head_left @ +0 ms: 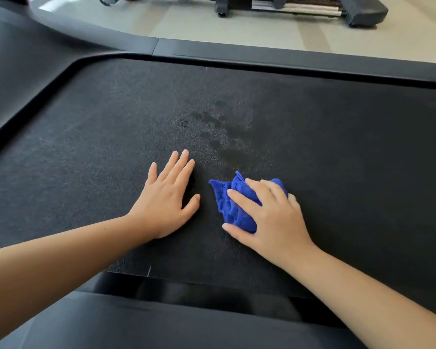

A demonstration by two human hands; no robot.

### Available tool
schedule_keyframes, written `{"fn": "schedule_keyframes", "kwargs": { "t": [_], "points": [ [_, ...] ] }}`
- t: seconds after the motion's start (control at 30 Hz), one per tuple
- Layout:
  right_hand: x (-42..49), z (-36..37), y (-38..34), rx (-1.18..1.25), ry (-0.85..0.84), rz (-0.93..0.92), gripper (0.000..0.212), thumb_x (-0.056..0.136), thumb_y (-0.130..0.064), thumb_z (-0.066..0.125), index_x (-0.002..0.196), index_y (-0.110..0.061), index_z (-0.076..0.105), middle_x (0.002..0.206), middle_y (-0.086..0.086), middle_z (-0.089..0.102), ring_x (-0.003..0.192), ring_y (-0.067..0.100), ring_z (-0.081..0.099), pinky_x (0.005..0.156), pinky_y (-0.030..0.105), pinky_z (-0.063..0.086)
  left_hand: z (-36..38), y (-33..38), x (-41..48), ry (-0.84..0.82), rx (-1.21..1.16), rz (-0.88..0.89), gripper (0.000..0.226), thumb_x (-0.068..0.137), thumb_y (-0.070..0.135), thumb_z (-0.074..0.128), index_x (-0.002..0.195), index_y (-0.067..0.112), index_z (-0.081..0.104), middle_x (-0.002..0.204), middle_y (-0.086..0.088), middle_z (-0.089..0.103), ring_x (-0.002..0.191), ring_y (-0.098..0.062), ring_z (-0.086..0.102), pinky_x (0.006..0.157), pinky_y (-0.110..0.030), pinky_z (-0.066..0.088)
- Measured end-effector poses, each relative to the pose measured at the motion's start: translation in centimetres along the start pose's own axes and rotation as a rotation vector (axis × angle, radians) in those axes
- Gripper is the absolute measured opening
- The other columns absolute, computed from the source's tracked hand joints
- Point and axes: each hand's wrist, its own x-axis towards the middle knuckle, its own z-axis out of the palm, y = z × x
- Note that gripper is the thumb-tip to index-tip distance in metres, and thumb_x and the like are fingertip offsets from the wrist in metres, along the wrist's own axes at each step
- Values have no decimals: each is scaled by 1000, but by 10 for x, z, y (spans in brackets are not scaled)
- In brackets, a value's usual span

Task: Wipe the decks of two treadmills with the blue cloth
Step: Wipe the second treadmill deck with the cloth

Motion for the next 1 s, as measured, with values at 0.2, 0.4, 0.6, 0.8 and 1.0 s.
{"fn": "schedule_keyframes", "kwargs": {
  "t": [0.2, 0.4, 0.6, 0.8, 1.0],
  "points": [
    [21, 9, 20, 44, 36, -61, 58, 73, -64, 46, 109, -25, 69, 118, 9, 64, 106, 34, 60, 74, 51, 51, -1, -3, 3, -20, -46, -31, 79, 78, 58, 15, 147, 19, 16, 150, 14, -5, 140, -7, -9, 113, -43, -3],
    [90, 34, 56, 45, 36, -20, 61, 71, -66, 45, 108, -25, 69, 114, 7, 64, 102, 33, 60, 73, 51, 51, -1, -3, 4, -48, -49, -47, 77, 80, 58, 19, 147, 20, 19, 153, 11, 0, 141, -6, -8, 112, -41, -3],
    [174, 57, 92, 23, -102, 91, 60, 79, -65, 53, 129, -31, 55, 134, 1, 49, 123, 27, 40, 92, 49, 40, -2, -4, 2, -71, -22, -37, 69, 85, 52, 28, 146, 19, 23, 155, 8, 6, 142, -8, -4, 111, -46, 6],
    [260, 78, 129, 37, -162, 184, 60, 82, -64, 51, 135, -34, 47, 139, -1, 41, 128, 26, 33, 99, 49, 32, -3, -3, 1, -78, -15, -21, 68, 85, 46, 37, 145, 15, 28, 155, 2, 16, 142, -17, 9, 110, -42, 6],
    [287, 85, 131, 21, -152, 306, 60, 83, -63, 50, 135, -33, 47, 138, 3, 41, 128, 27, 32, 98, 47, 32, -3, -3, 1, -47, -15, -10, 70, 83, 46, 40, 145, 15, 28, 154, 3, 19, 142, -17, 12, 109, -42, 9]
  ]
}}
